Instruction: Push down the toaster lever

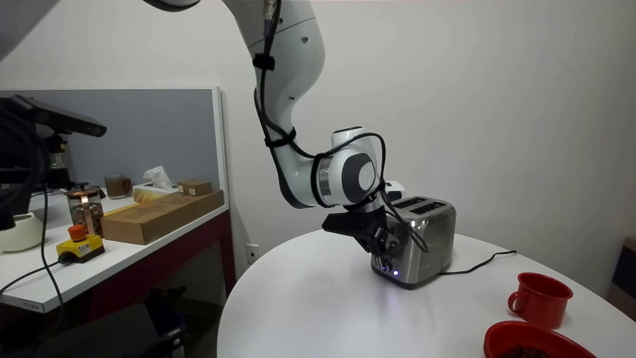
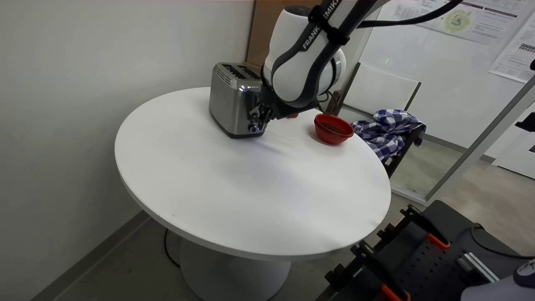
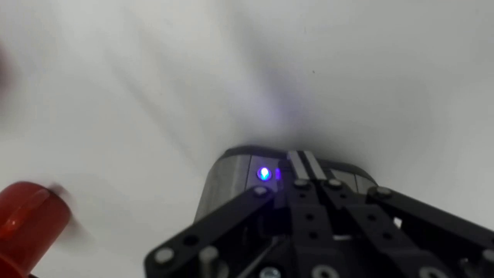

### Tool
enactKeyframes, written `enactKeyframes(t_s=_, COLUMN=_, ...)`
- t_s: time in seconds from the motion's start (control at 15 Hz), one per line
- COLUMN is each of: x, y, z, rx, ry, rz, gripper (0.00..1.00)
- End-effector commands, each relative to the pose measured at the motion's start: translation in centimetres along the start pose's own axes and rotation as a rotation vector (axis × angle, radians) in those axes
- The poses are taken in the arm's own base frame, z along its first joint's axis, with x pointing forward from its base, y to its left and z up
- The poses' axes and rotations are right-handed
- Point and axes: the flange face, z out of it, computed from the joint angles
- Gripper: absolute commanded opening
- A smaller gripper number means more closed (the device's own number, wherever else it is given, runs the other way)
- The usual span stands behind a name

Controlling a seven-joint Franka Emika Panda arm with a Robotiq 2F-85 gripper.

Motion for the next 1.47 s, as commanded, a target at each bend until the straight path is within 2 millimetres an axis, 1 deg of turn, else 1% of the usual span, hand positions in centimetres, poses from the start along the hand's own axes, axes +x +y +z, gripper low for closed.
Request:
enactKeyframes(t_s=0.0, x=-1.3, y=0.4, z=2.7, rx=0.001, ry=-0.032, rz=0.011, gripper=0.0)
enactKeyframes(t_s=0.07, x=-1.1, y=0.3, z=2.5, rx=-0.001, ry=-0.05, rz=0.033, gripper=0.0)
enactKeyframes(t_s=0.13, x=-0.9, y=0.2, z=2.3, rx=0.012, ry=-0.065, rz=0.058, gripper=0.26)
enactKeyframes(t_s=0.2, x=-0.5, y=0.0, z=1.5, rx=0.029, ry=-0.078, rz=0.085, gripper=0.28)
enactKeyframes(t_s=0.27, x=-0.2, y=-0.2, z=0.6, rx=0.052, ry=-0.084, rz=0.11, gripper=0.33)
enactKeyframes(t_s=0.33, x=0.3, y=-0.5, z=-0.7, rx=0.087, ry=-0.089, rz=0.131, gripper=0.42)
enactKeyframes(t_s=0.4, x=0.8, y=-0.9, z=-1.8, rx=0.111, ry=-0.088, rz=0.15, gripper=0.48)
enactKeyframes(t_s=0.6, x=2.1, y=-1.5, z=-6.4, rx=0.174, ry=-0.088, rz=0.167, gripper=0.69)
enactKeyframes(t_s=0.73, x=2.5, y=-1.2, z=-9.6, rx=0.173, ry=-0.13, rz=0.151, gripper=0.84)
enactKeyframes(t_s=0.87, x=2.4, y=-0.2, z=-12.7, rx=0.147, ry=-0.194, rz=0.109, gripper=0.99)
enactKeyframes(t_s=0.93, x=2.3, y=0.3, z=-14.3, rx=0.14, ry=-0.231, rz=0.085, gripper=1.0)
enactKeyframes(t_s=1.07, x=2.3, y=1.2, z=-17.1, rx=0.125, ry=-0.283, rz=0.056, gripper=1.0)
enactKeyframes(t_s=1.13, x=2.1, y=1.5, z=-18.8, rx=0.135, ry=-0.318, rz=0.037, gripper=1.0)
enactKeyframes(t_s=1.33, x=1.5, y=2.7, z=-22.4, rx=0.105, ry=-0.392, rz=0.01, gripper=1.0)
enactKeyframes(t_s=1.4, x=2.4, y=1.9, z=-20.3, rx=0.124, ry=-0.36, rz=0.038, gripper=1.0)
